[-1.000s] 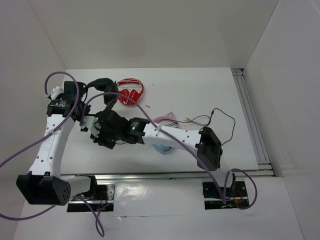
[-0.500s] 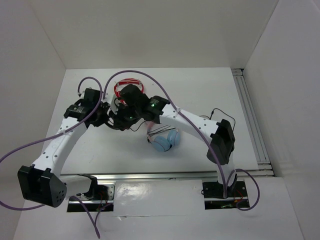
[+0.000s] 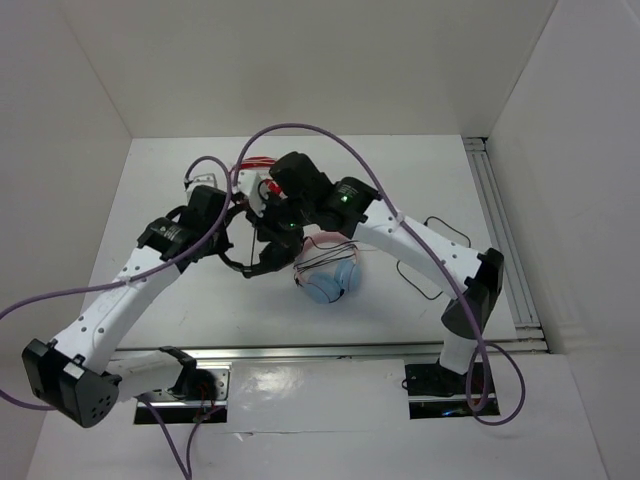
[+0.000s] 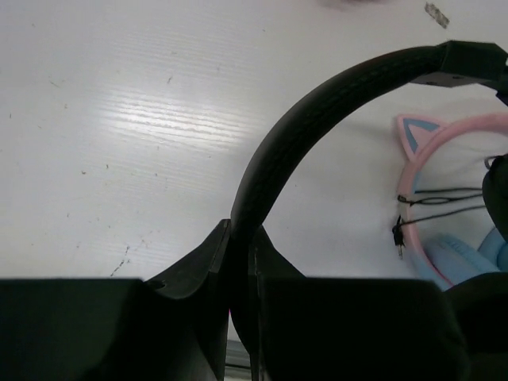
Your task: Wrap the headphones
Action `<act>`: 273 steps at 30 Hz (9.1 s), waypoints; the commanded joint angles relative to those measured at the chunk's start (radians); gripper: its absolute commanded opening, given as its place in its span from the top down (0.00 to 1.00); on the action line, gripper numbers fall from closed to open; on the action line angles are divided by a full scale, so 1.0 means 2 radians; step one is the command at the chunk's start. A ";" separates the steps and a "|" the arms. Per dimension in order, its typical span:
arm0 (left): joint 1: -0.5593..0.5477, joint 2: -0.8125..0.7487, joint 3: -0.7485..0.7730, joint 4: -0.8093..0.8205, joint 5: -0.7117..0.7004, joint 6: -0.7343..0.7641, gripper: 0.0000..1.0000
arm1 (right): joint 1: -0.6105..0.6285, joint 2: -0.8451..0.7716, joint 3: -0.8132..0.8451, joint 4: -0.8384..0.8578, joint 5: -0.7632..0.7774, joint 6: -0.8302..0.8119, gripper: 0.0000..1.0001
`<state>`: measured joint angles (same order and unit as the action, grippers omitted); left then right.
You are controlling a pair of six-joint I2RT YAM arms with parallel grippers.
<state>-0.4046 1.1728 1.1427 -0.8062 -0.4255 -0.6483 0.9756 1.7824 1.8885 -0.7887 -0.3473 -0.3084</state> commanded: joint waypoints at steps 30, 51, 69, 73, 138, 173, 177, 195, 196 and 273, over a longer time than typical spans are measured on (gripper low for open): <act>-0.174 -0.013 -0.012 -0.094 -0.080 0.024 1.00 | -0.117 -0.147 -0.195 0.294 0.261 -0.002 1.00; -0.183 -0.109 0.152 -0.144 0.040 0.063 1.00 | -0.240 -0.084 -0.287 0.546 -0.108 0.181 0.78; -0.112 0.034 0.483 -0.279 -0.128 -0.003 1.00 | -0.127 0.247 -0.183 0.832 -0.119 0.389 0.45; -0.058 0.094 0.567 -0.245 -0.123 0.009 1.00 | -0.137 0.249 -0.212 0.853 -0.129 0.400 0.45; -0.161 0.052 0.150 -0.108 0.052 0.152 1.00 | -0.235 -0.078 0.034 0.053 -0.124 -0.005 1.00; -0.021 -0.008 0.124 -0.071 0.200 0.152 1.00 | -0.292 -0.073 -0.099 0.228 -0.111 0.086 1.00; -0.038 -0.033 0.118 -0.076 0.200 0.152 1.00 | -0.281 -0.107 -0.155 0.316 -0.012 0.107 1.00; -0.075 0.043 0.479 -0.180 0.181 0.102 1.00 | -0.155 0.062 -0.235 0.651 -0.125 0.261 0.62; -0.075 0.043 0.486 -0.180 0.181 0.096 1.00 | -0.144 0.073 -0.235 0.673 -0.125 0.272 0.60; -0.131 -0.057 0.497 -0.187 0.040 0.027 1.00 | -0.102 0.012 -0.309 0.715 -0.022 0.274 0.57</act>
<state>-0.6601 1.0351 2.0472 -1.1999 -0.3443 -0.5140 0.7666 1.6779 1.2499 0.3161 -0.1822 0.0143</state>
